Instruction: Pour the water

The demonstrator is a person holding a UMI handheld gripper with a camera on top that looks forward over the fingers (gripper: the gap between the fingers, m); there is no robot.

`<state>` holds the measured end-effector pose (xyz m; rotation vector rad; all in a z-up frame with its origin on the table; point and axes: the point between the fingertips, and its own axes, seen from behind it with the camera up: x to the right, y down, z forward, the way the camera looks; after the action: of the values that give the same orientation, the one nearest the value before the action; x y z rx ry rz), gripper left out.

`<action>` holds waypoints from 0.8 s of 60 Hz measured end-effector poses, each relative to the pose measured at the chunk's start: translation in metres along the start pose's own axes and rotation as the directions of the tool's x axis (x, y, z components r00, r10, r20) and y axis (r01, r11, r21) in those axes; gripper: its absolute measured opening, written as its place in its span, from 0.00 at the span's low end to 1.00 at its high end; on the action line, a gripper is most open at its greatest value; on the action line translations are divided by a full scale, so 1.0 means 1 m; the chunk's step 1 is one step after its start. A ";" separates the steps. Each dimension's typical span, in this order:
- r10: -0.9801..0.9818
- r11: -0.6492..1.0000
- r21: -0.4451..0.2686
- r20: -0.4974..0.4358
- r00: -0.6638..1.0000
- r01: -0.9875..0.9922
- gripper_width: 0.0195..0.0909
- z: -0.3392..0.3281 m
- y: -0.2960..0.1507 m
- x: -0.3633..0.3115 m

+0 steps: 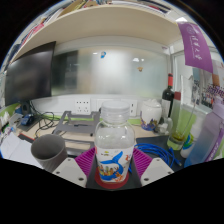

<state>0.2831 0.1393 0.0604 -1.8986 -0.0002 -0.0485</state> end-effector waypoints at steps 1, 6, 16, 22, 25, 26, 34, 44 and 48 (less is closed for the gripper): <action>0.003 1.000 -0.015 -0.003 1.000 -0.003 0.54 0.000 0.003 0.000; 0.022 0.998 -0.066 -0.037 0.999 -0.024 0.80 -0.013 0.016 0.007; 0.009 0.991 -0.128 -0.134 0.991 -0.026 0.85 -0.086 0.033 0.016; 0.025 0.983 -0.173 -0.156 0.987 -0.052 0.85 -0.143 0.033 -0.004; 0.046 0.981 -0.181 -0.143 0.989 -0.072 0.85 -0.168 0.026 -0.024; 0.055 0.980 -0.184 -0.139 0.989 -0.080 0.85 -0.176 0.024 -0.031; 0.084 0.980 -0.167 -0.121 0.989 -0.104 0.86 -0.228 -0.008 -0.075; 0.062 0.991 -0.112 -0.112 0.992 -0.075 0.86 -0.260 -0.046 -0.110; 0.070 0.993 -0.089 -0.112 0.991 -0.080 0.87 -0.268 -0.058 -0.118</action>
<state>0.1550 -0.0924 0.1978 -1.9851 0.1504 -0.1024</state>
